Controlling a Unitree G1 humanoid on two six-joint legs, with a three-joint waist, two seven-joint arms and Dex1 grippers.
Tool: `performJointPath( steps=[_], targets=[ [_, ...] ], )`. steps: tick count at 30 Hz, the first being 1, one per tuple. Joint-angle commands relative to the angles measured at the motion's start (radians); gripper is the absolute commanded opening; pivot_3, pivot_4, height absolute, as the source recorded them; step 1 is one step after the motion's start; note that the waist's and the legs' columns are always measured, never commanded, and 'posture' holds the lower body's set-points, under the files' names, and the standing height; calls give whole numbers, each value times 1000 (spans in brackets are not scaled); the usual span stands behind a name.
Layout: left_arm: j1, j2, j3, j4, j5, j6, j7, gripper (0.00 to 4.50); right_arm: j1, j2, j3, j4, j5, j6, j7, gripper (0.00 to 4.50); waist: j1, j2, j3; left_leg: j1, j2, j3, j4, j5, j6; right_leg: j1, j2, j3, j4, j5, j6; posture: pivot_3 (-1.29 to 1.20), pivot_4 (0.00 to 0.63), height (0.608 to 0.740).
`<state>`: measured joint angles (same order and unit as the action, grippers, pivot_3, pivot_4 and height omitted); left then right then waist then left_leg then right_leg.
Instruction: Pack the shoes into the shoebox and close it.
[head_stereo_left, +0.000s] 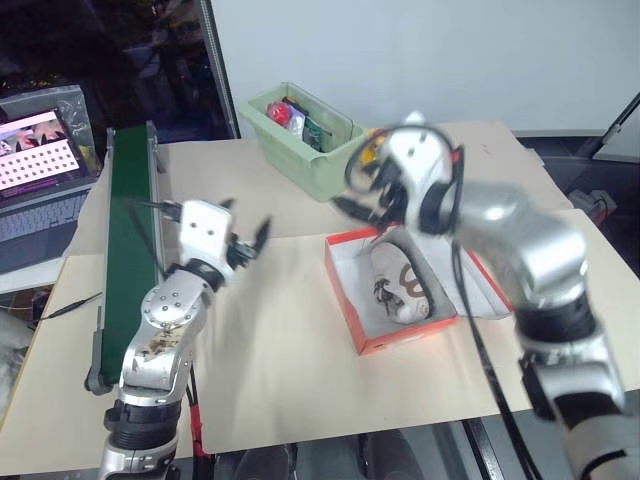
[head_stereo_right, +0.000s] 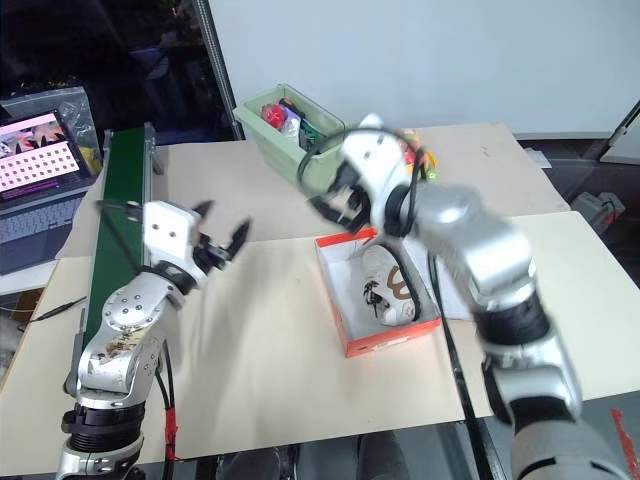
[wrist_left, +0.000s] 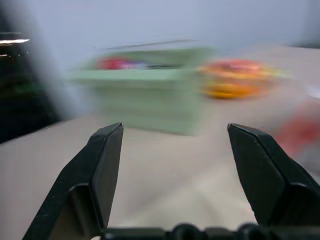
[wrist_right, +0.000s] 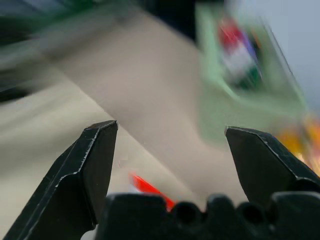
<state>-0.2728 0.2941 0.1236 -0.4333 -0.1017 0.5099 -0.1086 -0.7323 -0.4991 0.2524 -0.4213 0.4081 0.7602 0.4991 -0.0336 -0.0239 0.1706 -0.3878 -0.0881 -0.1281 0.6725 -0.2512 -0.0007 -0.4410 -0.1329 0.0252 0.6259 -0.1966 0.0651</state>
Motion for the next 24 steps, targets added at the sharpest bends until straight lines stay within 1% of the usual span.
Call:
performJointPath(
  steps=[1,3,5,7,9,13,18,24],
  targets=[
    [74,-73,107,-86,84,80,189,3550,122,45,23,-63,-99,-198,-34,4086,0,-1,-1,0,0,-1,1,0,0,0,0,0,0,0,0,0,150,740],
    [120,-69,101,-100,125,85,202,3550,174,92,1,-27,-110,-232,-67,4086,3,-1,-1,1,-1,-3,3,-1,0,1,0,2,0,0,0,0,150,740],
    [148,-76,124,-86,135,68,220,4038,216,111,13,5,-148,-282,-77,4500,12,-1,-1,3,-1,-2,3,-1,0,2,0,3,0,1,-1,0,150,740],
    [161,-76,150,-50,119,49,211,4393,258,120,29,18,-128,-293,-29,4500,19,-1,-1,6,-1,0,3,-1,-1,4,1,3,0,2,-2,0,150,740],
    [165,-56,174,-2,120,33,203,4393,289,103,75,63,-173,-343,14,4500,22,-1,-1,8,0,1,3,-1,-1,6,2,3,0,2,-2,0,150,740],
    [127,-52,242,52,103,30,225,4393,303,122,74,92,-169,-399,70,4500,18,-1,-1,12,0,2,3,-1,-1,10,2,3,-1,2,-2,0,150,740],
    [95,-46,276,96,94,29,229,4393,315,126,70,100,-172,-422,112,4500,18,-1,-1,13,0,2,3,-2,-1,10,2,3,-1,2,-2,0,150,740],
    [76,-58,311,114,84,82,252,4393,324,139,58,109,-171,-445,135,4500,18,-2,-1,13,0,0,3,-2,-2,10,2,3,-2,2,-2,0,150,740]
  ],
)
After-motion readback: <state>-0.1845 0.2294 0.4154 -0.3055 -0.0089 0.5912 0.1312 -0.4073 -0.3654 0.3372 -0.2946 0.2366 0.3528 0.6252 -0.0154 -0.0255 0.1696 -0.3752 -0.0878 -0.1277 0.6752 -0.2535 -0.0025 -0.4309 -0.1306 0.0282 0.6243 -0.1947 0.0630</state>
